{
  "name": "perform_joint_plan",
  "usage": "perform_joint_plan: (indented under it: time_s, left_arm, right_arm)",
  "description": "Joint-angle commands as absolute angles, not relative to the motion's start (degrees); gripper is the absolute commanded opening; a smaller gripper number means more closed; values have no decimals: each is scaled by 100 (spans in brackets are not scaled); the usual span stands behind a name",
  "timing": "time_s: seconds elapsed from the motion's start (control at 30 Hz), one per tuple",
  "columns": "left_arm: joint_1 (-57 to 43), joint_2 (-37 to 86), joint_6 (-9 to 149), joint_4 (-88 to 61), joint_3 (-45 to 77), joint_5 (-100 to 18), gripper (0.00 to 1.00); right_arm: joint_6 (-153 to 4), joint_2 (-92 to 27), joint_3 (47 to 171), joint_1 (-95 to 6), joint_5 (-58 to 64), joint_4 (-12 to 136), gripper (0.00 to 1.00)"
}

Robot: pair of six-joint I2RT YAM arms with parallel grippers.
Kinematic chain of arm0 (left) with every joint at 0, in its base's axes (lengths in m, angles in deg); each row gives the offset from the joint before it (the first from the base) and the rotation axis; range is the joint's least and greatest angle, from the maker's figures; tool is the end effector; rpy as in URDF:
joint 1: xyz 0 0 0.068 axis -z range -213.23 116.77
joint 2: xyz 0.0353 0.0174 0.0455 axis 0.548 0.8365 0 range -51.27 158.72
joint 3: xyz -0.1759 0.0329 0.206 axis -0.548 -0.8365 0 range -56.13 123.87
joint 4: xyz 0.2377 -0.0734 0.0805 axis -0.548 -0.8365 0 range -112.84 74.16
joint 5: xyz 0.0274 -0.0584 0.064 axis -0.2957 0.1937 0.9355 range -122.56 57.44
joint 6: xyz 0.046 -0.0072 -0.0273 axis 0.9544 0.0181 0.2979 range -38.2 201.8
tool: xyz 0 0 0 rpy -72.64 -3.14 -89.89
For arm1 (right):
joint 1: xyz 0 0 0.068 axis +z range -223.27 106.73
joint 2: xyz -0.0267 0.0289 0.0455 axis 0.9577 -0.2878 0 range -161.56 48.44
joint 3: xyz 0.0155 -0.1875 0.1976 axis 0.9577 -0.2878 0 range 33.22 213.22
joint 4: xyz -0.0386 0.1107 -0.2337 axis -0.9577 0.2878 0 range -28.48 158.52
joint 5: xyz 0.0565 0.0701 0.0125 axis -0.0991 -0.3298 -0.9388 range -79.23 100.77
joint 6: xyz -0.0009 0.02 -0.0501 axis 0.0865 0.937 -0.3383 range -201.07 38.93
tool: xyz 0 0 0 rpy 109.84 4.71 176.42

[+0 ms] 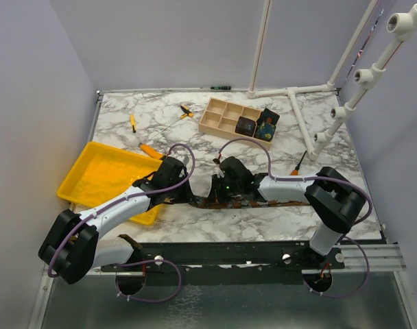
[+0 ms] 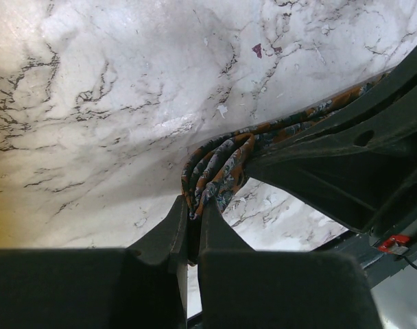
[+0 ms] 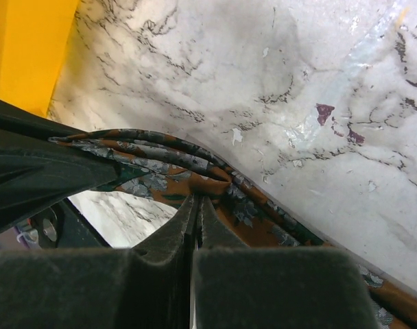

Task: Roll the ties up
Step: Roll the tie at the center of the board.

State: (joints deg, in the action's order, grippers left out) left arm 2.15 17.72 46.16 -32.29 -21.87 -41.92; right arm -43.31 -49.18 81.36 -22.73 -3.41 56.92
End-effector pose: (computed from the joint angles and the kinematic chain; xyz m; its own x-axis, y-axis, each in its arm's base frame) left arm 0.1836 -0.1374 0.1846 -0.8975 -0.0677 -0.4357 0.1618 0.8687 -0.4682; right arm 0.2073 0.2655 0.1513 -0.8805 -0.1354 -0.4543 -0.4044 0.7148 0.5706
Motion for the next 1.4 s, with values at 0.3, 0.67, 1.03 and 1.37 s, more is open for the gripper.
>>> perform_joint_plan:
  time_s: [0.3,0.67,1.03,1.37]
  left_arm:
    - [262,1554,4751,-3410,-2067,-4118,0]
    - [969,1824,4646,-3615,-1608,-3953,0]
    - [1387,2651,4189,-3588,-1014,-3297,0]
    - [1537,3278,4005,-3510,-439,-2990,0]
  right_arm:
    - [-4282,-5353,8007,-2239,-243,5737,0]
    - [-4207,-5688,7880,-2242,-517,5152,0]
    - [-3750,-5911,7223,-2244,-1009,3253,0]
    - [-3363,-6250,7057,-2243,-1224,2017,0]
